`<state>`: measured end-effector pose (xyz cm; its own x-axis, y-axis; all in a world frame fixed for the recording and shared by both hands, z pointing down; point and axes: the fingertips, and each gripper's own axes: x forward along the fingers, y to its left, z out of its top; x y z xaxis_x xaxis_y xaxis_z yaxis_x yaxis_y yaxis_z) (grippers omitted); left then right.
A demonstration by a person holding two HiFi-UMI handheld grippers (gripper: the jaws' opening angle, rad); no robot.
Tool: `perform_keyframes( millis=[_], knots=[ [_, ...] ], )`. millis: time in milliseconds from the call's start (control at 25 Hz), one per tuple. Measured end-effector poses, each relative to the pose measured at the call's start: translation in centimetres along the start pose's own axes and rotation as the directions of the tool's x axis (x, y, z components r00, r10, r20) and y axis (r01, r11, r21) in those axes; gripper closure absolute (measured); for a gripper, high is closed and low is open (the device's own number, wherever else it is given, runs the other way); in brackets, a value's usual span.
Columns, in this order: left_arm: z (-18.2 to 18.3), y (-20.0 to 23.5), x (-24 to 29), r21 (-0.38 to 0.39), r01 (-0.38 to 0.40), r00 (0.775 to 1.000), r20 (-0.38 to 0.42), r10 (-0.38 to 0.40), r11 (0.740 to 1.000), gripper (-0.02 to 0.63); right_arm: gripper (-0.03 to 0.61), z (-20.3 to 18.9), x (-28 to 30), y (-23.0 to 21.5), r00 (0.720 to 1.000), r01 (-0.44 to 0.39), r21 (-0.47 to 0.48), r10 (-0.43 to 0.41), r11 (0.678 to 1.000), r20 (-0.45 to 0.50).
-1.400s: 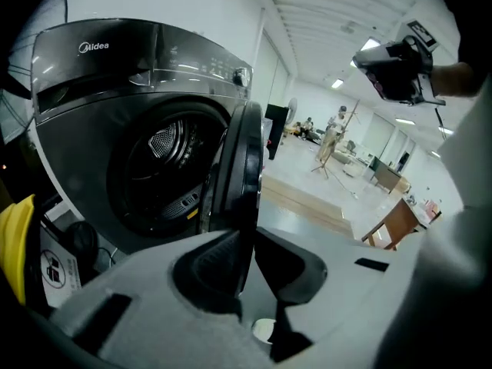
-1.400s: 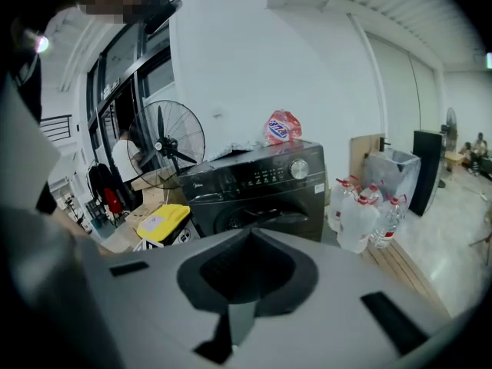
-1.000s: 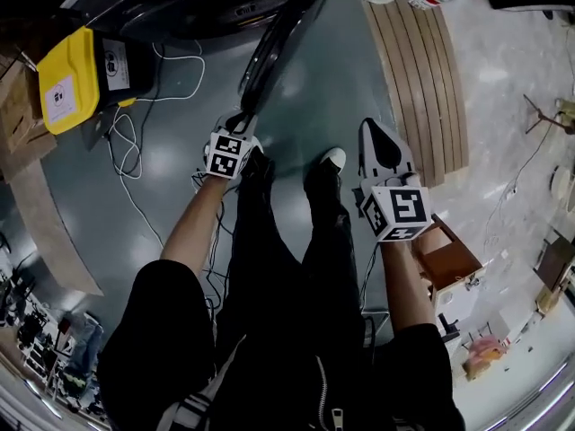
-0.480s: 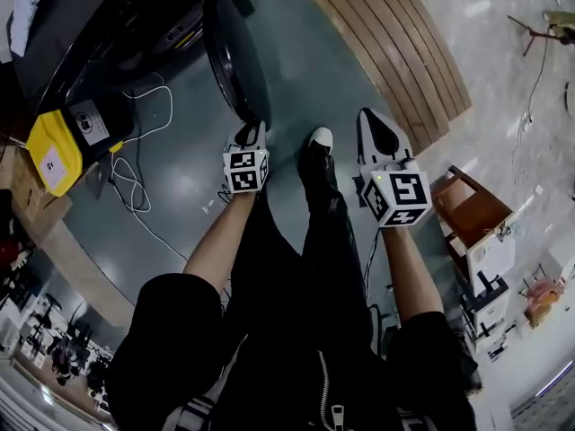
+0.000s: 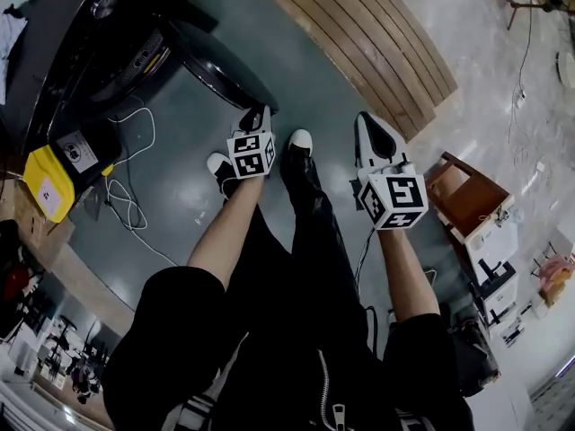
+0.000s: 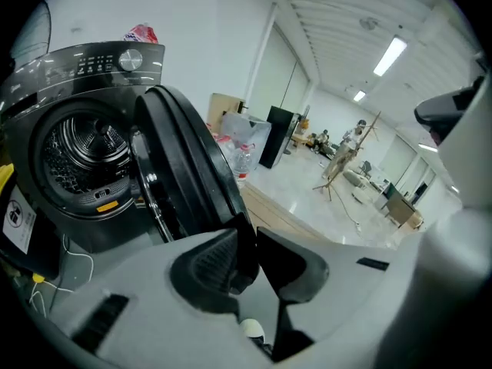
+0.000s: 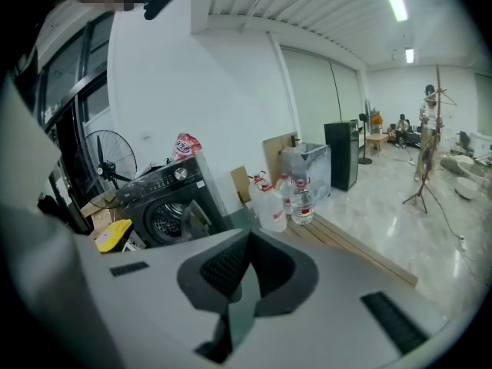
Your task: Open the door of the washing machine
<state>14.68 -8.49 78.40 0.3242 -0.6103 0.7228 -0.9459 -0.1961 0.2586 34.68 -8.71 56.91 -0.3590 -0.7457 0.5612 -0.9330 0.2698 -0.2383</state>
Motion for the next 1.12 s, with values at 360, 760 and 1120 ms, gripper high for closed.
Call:
perform_keyframes(
  millis=[360, 760, 1120],
  knots=[
    [5.9, -4.3, 2.5, 0.02, 0.029, 0.996, 0.087, -0.031, 0.999, 0.611, 0.575, 2.5, -0.5, -4.2, 1.0, -0.007, -0.023, 0.007, 1.0, 0.007],
    [12.1, 3.8, -8.2, 0.049, -0.056, 0.979, 0.201, 0.046, 0.997, 0.611, 0.575, 8.4, 4.1, 9.2, 0.969, -0.243, -0.151, 0.246, 0.958, -0.002],
    [15.9, 15.5, -23.4, -0.04, -0.185, 0.932, 0.309, 0.188, 0.982, 0.612, 0.575, 13.4, 7.1, 28.9, 0.877, -0.458, -0.314, 0.48, 0.831, -0.012]
  ],
)
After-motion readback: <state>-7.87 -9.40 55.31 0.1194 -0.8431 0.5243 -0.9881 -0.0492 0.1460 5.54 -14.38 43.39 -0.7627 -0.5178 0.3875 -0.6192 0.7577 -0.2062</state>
